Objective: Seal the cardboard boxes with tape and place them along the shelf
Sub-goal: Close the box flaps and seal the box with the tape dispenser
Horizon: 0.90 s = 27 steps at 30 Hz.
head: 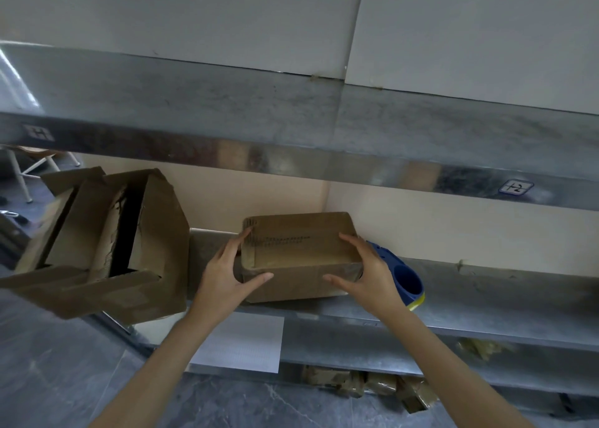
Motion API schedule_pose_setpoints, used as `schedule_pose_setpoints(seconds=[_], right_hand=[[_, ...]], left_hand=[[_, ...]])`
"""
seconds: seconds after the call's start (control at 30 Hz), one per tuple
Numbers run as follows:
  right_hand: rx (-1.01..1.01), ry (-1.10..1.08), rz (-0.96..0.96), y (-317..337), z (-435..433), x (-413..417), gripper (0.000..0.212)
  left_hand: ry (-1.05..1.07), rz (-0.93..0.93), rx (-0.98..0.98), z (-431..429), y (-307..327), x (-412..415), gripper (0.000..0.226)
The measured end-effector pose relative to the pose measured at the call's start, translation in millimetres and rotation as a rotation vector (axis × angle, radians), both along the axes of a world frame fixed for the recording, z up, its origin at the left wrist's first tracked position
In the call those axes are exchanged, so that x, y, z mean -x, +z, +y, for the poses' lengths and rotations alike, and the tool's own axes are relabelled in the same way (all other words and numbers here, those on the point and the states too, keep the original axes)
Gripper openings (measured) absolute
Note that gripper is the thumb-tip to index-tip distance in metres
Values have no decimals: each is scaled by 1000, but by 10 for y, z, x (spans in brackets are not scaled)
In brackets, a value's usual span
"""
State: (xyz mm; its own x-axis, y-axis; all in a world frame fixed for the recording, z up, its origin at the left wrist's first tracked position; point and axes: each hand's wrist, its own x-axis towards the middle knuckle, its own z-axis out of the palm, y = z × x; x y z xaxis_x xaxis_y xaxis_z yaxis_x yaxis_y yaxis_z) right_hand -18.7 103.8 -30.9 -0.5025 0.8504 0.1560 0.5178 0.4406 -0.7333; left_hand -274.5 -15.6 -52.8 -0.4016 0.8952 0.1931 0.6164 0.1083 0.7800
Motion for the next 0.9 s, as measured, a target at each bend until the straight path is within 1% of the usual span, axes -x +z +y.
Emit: schedule_pose_setpoints(seconds=[0.23, 0.37, 0.47, 0.57, 0.63, 0.73, 0.9], right_hand=[[-133, -63, 93, 349, 72, -9, 75], [-155, -114, 149, 521, 123, -253, 71], [-136, -131, 174, 631, 150, -558, 73], [-135, -169, 197, 710, 158, -984, 73], [-138, -205, 198, 748, 155, -1360, 71], [-152, -257, 220, 765, 127, -1993, 67], [-162, -365, 210, 732, 64, -3124, 66]], left_hand=[[-30, 77, -107, 71, 496, -52, 92], [-54, 89, -150, 125, 654, -261, 91], [-86, 97, -160, 189, 738, -514, 92], [-117, 98, -151, 283, 800, -879, 95], [-141, 131, -134, 345, 840, -1186, 96], [-198, 277, -108, 433, 902, -1684, 93], [-268, 500, -101, 649, 912, -2554, 83]])
